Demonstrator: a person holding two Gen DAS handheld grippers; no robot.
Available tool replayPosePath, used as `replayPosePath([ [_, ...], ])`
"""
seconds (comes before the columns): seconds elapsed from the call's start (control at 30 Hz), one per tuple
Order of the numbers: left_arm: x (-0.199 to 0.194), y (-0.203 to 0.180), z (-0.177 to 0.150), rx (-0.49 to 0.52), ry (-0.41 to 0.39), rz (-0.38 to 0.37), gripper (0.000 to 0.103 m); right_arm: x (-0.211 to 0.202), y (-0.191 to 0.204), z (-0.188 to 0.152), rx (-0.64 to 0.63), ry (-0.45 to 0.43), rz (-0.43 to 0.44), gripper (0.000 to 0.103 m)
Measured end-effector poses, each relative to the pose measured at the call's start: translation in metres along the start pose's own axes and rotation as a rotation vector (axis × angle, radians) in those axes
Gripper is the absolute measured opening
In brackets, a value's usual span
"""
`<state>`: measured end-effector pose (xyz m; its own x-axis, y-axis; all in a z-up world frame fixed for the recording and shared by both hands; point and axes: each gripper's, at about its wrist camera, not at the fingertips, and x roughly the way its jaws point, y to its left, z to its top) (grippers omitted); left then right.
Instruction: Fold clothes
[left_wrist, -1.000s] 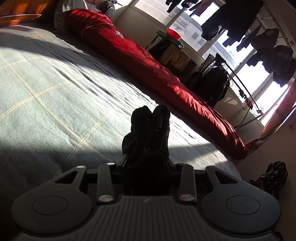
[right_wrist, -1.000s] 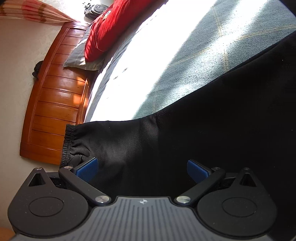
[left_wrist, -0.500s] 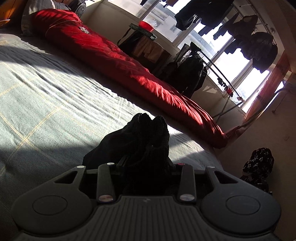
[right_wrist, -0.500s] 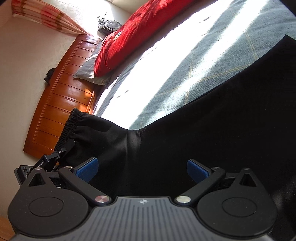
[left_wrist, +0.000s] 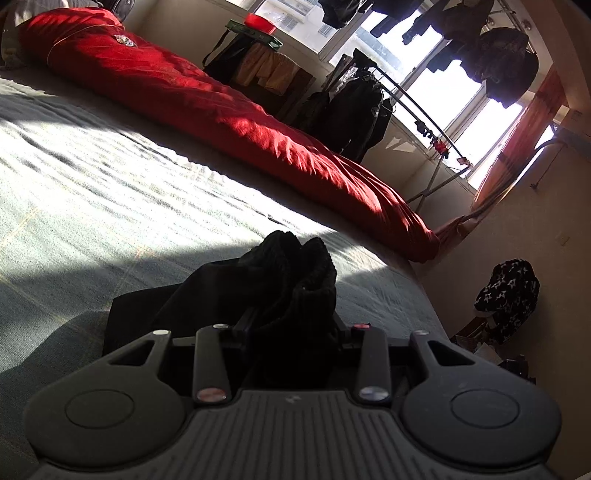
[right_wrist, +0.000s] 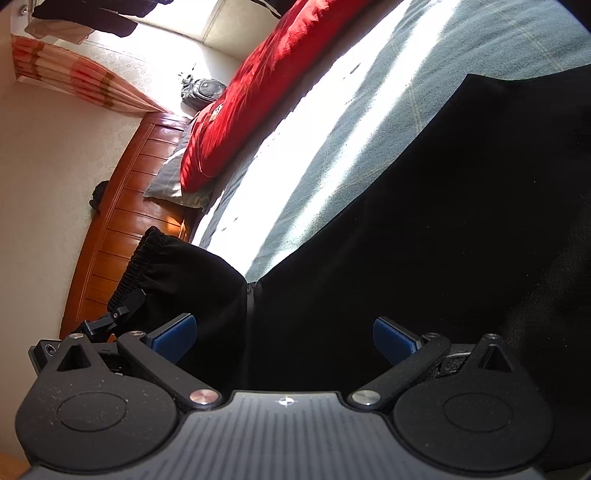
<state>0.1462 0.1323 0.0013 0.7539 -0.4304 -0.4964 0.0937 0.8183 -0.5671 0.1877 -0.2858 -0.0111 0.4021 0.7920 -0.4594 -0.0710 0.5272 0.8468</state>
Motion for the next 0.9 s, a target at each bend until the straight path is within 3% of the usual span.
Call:
replayPosePath([
  [0.37,0.041,-0.017,-0.030,0.052,0.114,0.053,0.036,-0.021,-0.018,0.005,0.018,-0.019,0.003,0.103],
  [0.73,0.069,-0.046,-0.052,0.211,0.191,0.096,0.036,-0.034,-0.029,0.007,0.039,-0.027,0.016,0.103],
  [0.9,0.079,-0.045,-0.061,0.214,0.220,0.101,0.040,-0.033,-0.033,0.008,0.045,-0.019,0.006,0.103],
])
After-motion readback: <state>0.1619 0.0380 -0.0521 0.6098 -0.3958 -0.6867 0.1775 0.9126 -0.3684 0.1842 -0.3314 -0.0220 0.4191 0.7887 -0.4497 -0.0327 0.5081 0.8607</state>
